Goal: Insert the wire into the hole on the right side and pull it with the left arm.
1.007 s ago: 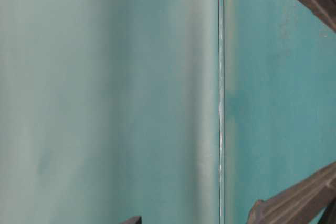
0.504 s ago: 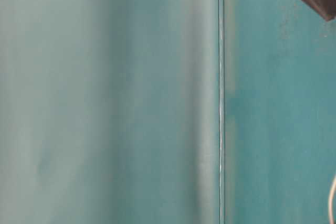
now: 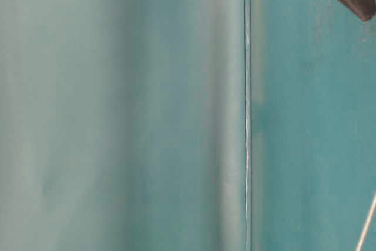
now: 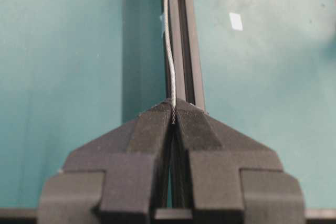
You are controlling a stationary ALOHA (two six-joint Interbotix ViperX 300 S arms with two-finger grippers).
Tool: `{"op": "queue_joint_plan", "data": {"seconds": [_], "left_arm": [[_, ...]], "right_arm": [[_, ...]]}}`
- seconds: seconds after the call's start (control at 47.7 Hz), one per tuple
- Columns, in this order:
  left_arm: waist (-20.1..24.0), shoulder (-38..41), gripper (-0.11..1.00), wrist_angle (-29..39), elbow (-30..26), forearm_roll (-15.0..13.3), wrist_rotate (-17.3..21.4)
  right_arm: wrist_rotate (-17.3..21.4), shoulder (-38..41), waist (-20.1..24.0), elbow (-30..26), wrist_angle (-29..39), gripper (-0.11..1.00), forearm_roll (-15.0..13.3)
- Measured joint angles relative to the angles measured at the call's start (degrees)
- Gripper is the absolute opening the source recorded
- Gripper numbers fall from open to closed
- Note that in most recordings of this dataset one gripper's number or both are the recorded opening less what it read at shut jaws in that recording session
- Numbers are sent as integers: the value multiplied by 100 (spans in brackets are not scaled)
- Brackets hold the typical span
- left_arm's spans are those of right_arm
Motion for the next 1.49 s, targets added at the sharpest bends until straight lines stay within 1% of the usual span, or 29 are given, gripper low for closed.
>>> {"op": "queue_joint_plan", "data": {"seconds": [0.168,0.273,0.629,0.713,1.007,1.091,1.175,1.238,1.28,1.49], "left_arm": [[0,-70,-11,571,9,0,-35],[0,-79,-11,721,0,9,-35],[0,-79,-11,738,0,9,-70],[0,-88,-11,747,0,18,0],[0,-88,-10,817,0,35,0],[0,-88,-7,835,0,35,0],[-9,-88,1,844,0,35,0],[0,-88,11,844,0,35,0],[-9,-88,20,844,0,35,0],[0,-88,81,844,0,35,0]], "right_arm": [[0,0,0,-9,-9,84,0],[0,0,0,-9,0,84,0],[-9,0,0,-9,0,84,0],[0,0,0,-9,0,84,9],[0,0,0,-26,0,84,0],[0,0,-9,-35,0,84,0],[0,0,0,-44,0,84,0],[0,0,-9,-44,0,84,0],[0,0,-9,-44,0,84,0],[0,0,0,-44,0,84,0]]}}
